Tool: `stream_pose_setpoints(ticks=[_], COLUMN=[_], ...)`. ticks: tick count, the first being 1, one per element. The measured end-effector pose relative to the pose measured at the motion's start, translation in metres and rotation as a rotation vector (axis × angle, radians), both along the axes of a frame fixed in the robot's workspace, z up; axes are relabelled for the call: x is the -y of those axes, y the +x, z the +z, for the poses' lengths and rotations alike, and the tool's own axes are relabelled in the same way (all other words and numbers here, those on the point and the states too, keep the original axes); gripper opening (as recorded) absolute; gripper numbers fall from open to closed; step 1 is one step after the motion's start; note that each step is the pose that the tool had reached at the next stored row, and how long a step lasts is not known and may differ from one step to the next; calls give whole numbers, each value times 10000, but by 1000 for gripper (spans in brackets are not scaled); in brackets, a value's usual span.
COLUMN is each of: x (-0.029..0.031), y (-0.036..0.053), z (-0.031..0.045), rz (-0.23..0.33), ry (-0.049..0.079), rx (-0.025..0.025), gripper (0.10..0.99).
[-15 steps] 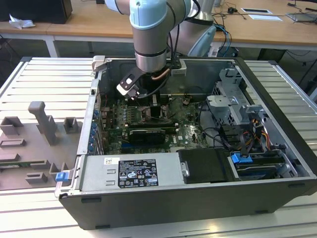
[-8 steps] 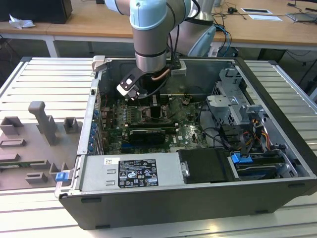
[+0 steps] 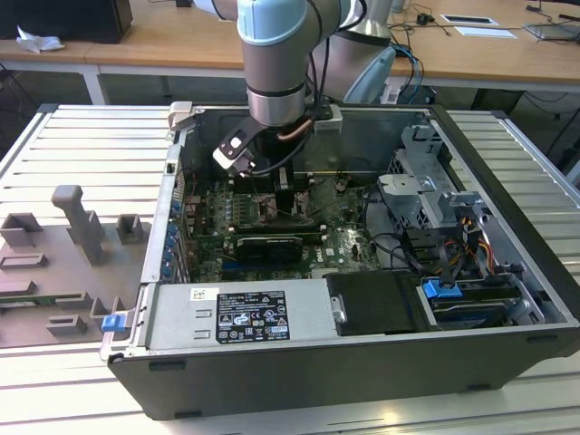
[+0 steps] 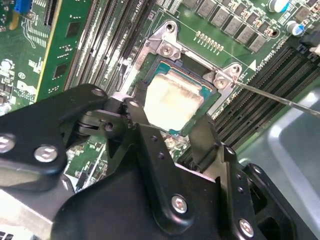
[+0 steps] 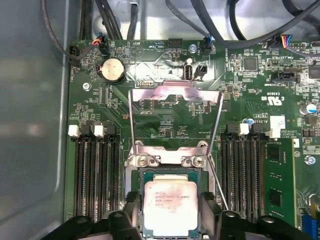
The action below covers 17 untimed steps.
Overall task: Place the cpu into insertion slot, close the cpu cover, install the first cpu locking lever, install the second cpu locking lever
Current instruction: 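Place the cpu into insertion slot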
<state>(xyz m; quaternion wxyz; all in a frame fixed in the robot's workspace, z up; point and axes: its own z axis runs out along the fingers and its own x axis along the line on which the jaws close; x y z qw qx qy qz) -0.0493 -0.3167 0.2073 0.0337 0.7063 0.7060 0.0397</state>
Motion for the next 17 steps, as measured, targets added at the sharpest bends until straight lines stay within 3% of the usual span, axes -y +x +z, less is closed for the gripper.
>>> stream_pose_setpoints(ticks=[2, 5, 6, 9, 10, 11, 17], x=[0, 0, 0, 0, 0, 0, 0], y=[0, 1, 2, 4, 4, 4, 4], z=[12, 25, 28, 41, 44, 46, 60], rz=[-2, -13, -16, -27, -31, -35, -75], ry=[0, -4, -5, -6, -5, -3, -4], rx=[-1, -5, -7, -14, -14, -13, -14], gripper=[533, 349, 349, 169, 169, 106, 106])
